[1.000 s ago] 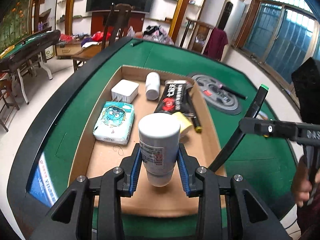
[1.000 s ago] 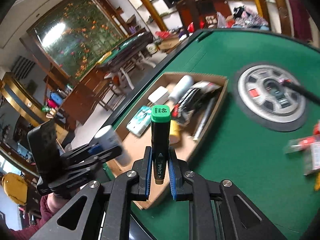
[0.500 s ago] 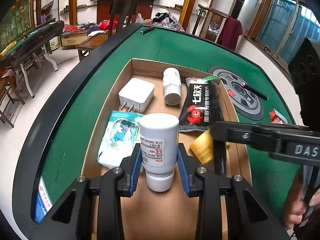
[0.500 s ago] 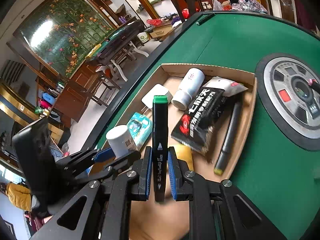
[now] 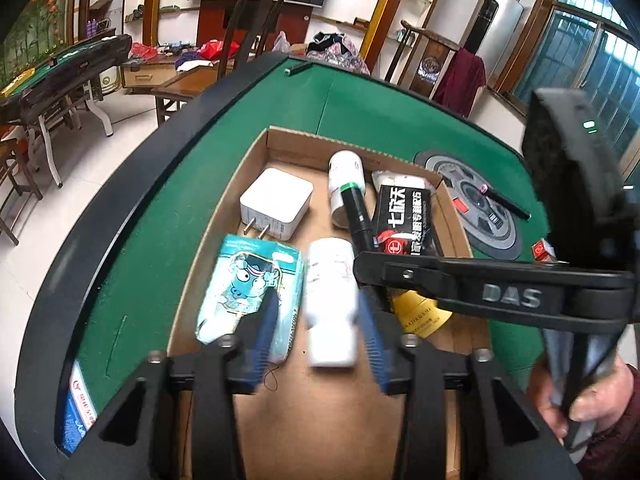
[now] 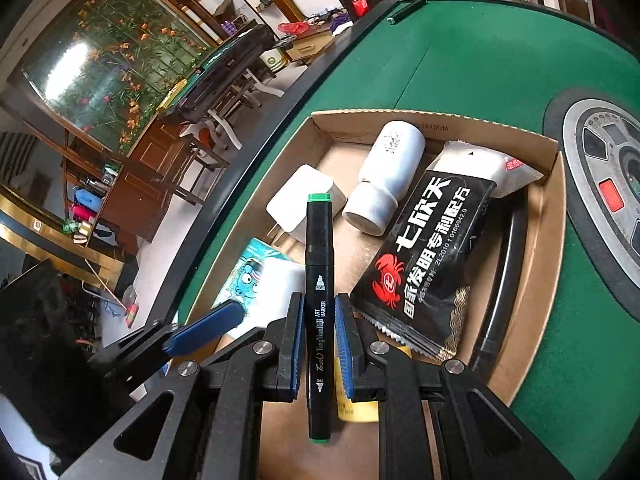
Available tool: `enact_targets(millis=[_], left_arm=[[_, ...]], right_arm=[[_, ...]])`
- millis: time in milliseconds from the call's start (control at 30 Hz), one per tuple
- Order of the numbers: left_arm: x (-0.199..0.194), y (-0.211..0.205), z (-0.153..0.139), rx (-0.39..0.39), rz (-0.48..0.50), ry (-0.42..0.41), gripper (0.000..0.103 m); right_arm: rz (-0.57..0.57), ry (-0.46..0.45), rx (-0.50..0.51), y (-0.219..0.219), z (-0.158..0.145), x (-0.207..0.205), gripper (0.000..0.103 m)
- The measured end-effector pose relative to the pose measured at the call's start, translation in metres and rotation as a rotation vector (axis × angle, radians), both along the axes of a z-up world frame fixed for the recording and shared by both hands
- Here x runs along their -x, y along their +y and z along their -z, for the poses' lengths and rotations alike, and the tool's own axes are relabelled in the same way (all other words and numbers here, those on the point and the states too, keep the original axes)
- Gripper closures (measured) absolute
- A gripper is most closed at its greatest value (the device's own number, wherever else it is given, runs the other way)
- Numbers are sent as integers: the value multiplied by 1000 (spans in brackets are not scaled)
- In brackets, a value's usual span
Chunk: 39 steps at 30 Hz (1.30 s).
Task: Organize objects
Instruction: 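Lower the bottle into the cardboard box and open the left tool while the right tool drops the marker there, then move both open tools back over the remaining items on the table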
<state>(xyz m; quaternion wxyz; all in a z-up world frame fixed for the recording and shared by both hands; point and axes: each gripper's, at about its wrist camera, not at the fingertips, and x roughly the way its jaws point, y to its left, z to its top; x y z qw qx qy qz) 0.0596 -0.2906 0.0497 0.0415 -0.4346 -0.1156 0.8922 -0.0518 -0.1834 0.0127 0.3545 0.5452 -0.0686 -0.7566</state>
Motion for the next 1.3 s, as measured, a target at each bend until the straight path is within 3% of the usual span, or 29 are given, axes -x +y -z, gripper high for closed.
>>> enact_targets(millis=[67, 267, 333, 400, 467, 667, 933, 1133, 1300], left_arm=[[-4, -1, -6, -2, -7, 15, 41], [-30, -11, -29, -45, -56, 76, 25], [-39, -15, -35, -62, -77, 88, 22], [-46, -19, -39, -79, -101, 92, 21], [-54, -20, -41, -98, -123, 94, 19], [-68, -7, -44, -129, -134, 88, 17], [-80, 46, -48, -140, -32, 87, 17], [-76, 100, -53, -127, 81, 96, 17], [-65, 132, -52, -118, 153, 67, 17]], right_arm=[[3, -1, -5, 0, 2, 2, 85], [10, -8, 2, 7, -3, 3, 82], [10, -6, 27, 12, -9, 1, 73], [22, 11, 35, 16, -18, -3, 53], [39, 31, 49, 25, -27, -6, 45], [97, 100, 50, 69, -50, -22, 32], [209, 209, -59, 168, -68, -37, 26], [426, 262, -114, 282, -82, -33, 22], [577, 265, -102, 344, -84, -32, 20]])
